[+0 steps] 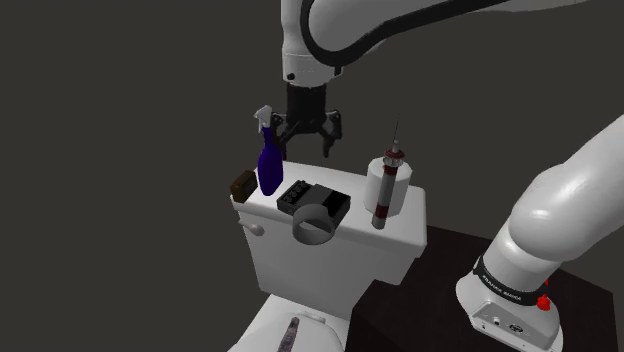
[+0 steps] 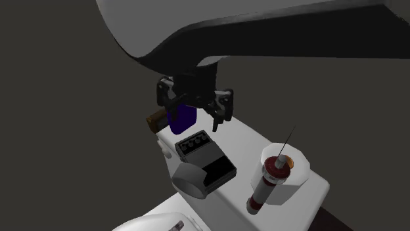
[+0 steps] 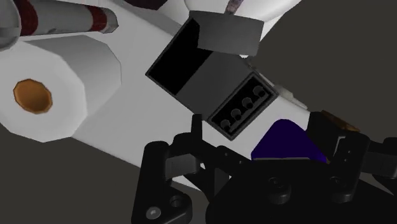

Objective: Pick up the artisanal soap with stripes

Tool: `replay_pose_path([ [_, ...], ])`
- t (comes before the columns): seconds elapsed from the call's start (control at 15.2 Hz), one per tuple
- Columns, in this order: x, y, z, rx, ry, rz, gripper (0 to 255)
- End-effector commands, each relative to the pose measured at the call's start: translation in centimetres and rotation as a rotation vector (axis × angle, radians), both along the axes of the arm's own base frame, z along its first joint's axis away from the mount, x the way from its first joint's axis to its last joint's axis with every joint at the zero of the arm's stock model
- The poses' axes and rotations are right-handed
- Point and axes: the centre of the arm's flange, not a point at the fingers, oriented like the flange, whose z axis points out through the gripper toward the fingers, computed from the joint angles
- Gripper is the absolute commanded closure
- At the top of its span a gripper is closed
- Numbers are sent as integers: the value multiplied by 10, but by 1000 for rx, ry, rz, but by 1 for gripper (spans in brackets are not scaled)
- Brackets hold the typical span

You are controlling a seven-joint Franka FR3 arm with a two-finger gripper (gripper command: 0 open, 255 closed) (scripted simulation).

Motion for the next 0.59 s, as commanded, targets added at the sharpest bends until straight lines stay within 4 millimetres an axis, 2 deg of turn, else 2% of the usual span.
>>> replay_pose_path([
  [0.0, 23, 16, -12, -5, 8, -73, 0],
  [0.53, 113, 59, -60, -32, 40, -337, 0],
])
